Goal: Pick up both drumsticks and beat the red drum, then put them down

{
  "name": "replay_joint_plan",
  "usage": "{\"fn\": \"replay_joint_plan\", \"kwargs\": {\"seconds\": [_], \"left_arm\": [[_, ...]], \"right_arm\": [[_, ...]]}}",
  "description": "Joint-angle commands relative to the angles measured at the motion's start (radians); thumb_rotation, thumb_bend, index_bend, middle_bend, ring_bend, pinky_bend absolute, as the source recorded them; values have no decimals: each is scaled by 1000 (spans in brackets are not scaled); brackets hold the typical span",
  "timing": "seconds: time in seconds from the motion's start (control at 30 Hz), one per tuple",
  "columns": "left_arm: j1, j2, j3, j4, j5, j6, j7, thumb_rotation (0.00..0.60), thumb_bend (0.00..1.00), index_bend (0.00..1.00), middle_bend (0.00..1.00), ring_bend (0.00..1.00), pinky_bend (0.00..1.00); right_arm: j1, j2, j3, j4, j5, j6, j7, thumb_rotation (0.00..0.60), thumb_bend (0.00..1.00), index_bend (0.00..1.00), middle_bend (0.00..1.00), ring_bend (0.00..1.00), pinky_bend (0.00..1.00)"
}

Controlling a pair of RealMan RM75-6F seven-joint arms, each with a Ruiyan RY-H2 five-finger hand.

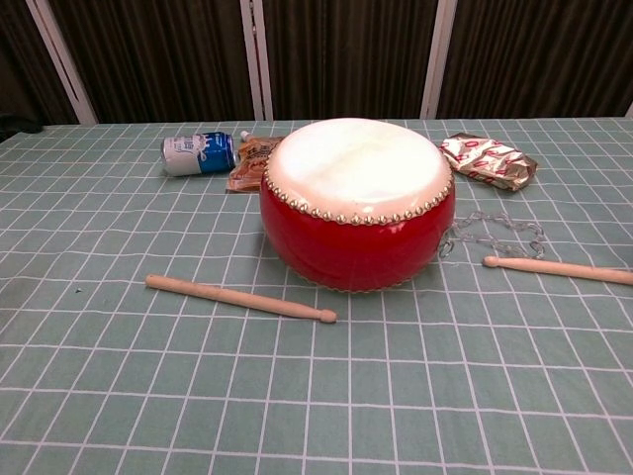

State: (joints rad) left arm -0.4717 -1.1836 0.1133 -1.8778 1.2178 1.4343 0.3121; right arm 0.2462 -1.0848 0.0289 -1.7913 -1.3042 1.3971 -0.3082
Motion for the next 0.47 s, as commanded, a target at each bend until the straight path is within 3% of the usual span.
{"fn": "replay_joint_plan", "kwargs": {"seconds": [0.03,0.27,0.47], "left_arm": [[103,46,60,93,108,86,-123,600,15,0,0,0,36],[197,51,93,192,202,156,-175,600,15,0,0,0,36],[234,45,70,221,228,182,-194,600,15,0,0,0,36]], "right_arm": [[-81,-2,-11,62,-126,136,129,600,172,0,0,0,41],[-145,-61,-25,201,-245,269,243,600,172,0,0,0,41],[-153,-85,-21,246,-234,246,281,600,172,0,0,0,41]]}}
